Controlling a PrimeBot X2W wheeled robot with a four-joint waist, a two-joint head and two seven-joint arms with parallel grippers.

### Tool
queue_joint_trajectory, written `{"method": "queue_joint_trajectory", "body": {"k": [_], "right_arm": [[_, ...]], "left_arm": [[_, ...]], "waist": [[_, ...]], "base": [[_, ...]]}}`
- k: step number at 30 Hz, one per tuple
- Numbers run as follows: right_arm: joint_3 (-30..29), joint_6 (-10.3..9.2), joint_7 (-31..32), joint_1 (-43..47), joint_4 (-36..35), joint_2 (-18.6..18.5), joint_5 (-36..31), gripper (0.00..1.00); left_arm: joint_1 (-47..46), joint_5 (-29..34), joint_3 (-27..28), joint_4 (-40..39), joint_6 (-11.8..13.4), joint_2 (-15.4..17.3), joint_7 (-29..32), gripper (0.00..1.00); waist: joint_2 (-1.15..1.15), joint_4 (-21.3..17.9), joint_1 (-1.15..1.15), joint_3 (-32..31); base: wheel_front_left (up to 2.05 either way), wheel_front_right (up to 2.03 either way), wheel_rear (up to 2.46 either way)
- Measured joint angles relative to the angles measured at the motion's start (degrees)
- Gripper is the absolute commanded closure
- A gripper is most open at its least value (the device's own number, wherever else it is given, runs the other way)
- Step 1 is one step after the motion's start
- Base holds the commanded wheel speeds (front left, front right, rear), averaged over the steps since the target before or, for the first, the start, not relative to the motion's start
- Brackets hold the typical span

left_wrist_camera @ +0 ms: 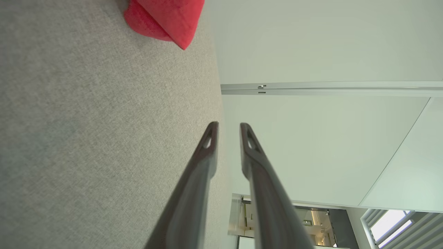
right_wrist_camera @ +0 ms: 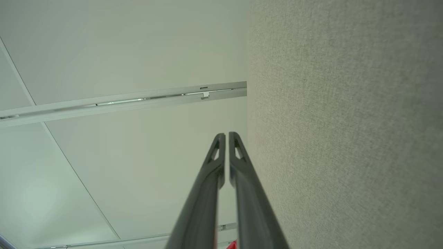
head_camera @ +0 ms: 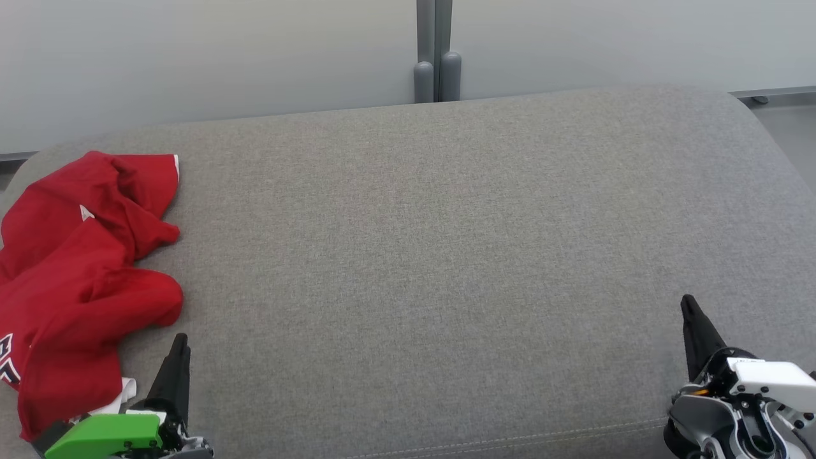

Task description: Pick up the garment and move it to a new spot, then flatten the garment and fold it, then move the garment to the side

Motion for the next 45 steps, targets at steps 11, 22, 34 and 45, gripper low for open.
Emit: {"method": "queue_joint_trajectory", "body": {"k": [11,22,34,45], "right_arm": [[1.44,-0.02,-1.63,0.63,0.19,0.22,-2.10,0.00],[1.91,-0.49,-3.86,0.13,-2.53,-0.16,-11.03,0.00],[5.33,-1.57,-6.35,-0.36,-6.55,-0.99,-25.90,0.00],[8.62,-3.18,-8.22,-0.36,-7.54,-1.48,-36.88,0.00]], "left_arm": [[0.57,0.76,-1.52,-0.55,0.00,-0.16,-1.83,0.00],[0.36,8.49,-2.35,-2.93,0.57,-0.01,-4.15,0.00],[-0.34,24.98,-3.76,-7.49,3.04,0.96,-6.79,0.00],[-0.32,36.99,-6.80,-9.77,5.08,1.72,-8.86,0.00]], "waist": [[0.00,0.00,0.00,0.00],[0.00,0.01,0.00,-0.04],[0.00,-0.02,0.00,0.16],[0.00,-0.07,0.00,0.27]], "base": [[0.00,0.00,0.00],[0.00,0.00,0.00],[0.00,0.00,0.00],[0.00,0.00,0.00]]}}
